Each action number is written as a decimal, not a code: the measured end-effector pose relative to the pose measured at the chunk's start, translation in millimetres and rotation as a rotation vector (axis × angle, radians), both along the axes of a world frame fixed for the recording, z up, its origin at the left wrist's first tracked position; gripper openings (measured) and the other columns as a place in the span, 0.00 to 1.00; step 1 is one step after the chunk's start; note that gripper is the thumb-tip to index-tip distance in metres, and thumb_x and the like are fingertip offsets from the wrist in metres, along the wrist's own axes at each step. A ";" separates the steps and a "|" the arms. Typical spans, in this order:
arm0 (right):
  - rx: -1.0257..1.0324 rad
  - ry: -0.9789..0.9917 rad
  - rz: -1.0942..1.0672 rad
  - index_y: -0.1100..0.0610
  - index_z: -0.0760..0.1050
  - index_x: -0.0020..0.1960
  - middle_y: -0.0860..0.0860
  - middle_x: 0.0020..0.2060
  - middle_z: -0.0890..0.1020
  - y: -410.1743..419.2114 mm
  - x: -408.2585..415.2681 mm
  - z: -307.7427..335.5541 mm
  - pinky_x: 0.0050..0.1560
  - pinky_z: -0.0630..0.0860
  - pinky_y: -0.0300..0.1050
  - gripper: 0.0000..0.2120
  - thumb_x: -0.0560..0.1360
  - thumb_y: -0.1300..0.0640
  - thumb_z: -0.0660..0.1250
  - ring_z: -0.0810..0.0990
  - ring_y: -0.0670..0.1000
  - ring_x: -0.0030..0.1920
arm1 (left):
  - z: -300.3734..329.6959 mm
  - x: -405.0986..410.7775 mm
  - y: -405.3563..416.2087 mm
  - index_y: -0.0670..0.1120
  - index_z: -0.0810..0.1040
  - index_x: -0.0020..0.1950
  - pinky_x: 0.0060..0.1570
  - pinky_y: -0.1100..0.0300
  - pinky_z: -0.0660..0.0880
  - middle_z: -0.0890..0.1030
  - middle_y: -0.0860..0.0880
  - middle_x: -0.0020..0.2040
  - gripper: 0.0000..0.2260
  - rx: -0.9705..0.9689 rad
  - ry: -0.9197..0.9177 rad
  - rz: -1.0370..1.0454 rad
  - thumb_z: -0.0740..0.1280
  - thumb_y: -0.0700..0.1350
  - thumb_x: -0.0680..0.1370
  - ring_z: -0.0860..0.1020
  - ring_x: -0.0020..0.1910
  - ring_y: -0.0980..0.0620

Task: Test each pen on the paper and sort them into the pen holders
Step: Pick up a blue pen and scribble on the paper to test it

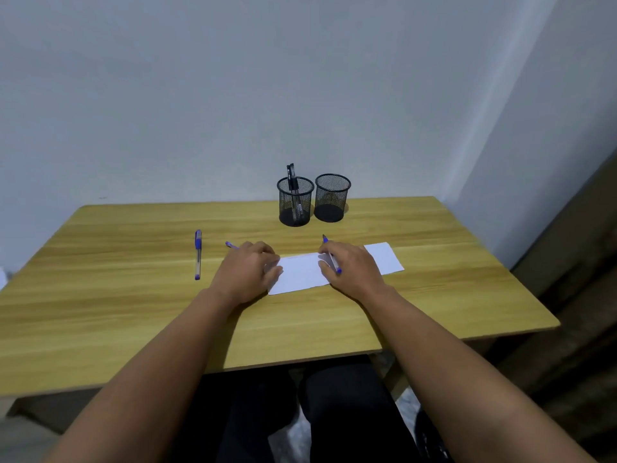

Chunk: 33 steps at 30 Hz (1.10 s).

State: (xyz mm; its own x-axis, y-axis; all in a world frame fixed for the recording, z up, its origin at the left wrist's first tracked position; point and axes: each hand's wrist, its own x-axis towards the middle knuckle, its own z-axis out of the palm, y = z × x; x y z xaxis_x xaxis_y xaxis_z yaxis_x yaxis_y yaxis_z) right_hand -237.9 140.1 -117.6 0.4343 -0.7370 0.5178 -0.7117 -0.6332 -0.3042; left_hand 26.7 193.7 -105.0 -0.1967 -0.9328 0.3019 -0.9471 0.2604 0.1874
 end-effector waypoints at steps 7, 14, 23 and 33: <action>0.142 -0.039 -0.034 0.51 0.85 0.54 0.47 0.49 0.87 -4.1 2.6 7.9 0.48 0.79 0.50 0.09 0.80 0.47 0.71 0.83 0.52 0.50 | -11.8 2.8 -1.2 0.53 0.84 0.54 0.50 0.47 0.75 0.80 0.53 0.55 0.18 -0.046 -0.012 -0.009 0.58 0.59 0.78 0.75 0.52 0.46; 0.523 -0.782 -0.108 0.55 0.86 0.54 0.50 0.37 0.86 -28.3 27.4 42.6 0.42 0.84 0.51 0.15 0.86 0.48 0.64 0.82 0.51 0.33 | -14.4 3.9 0.1 0.54 0.83 0.56 0.48 0.50 0.71 0.79 0.54 0.56 0.17 -0.066 -0.033 -0.011 0.58 0.58 0.79 0.74 0.53 0.47; 0.826 -1.071 -0.079 0.62 0.82 0.52 0.65 0.38 0.81 -38.3 39.3 22.4 0.27 0.68 0.44 0.13 0.87 0.64 0.59 0.73 0.53 0.28 | -19.0 5.1 0.0 0.58 0.83 0.60 0.58 0.47 0.66 0.79 0.56 0.61 0.19 -0.071 0.018 0.042 0.57 0.61 0.78 0.73 0.63 0.47; 0.792 -1.053 -0.013 0.66 0.79 0.45 0.60 0.34 0.77 -39.2 38.1 17.1 0.26 0.68 0.41 0.14 0.86 0.58 0.66 0.75 0.47 0.27 | -21.3 5.6 6.0 0.61 0.80 0.65 0.68 0.45 0.58 0.74 0.54 0.72 0.23 -0.009 0.089 0.099 0.58 0.68 0.77 0.67 0.73 0.51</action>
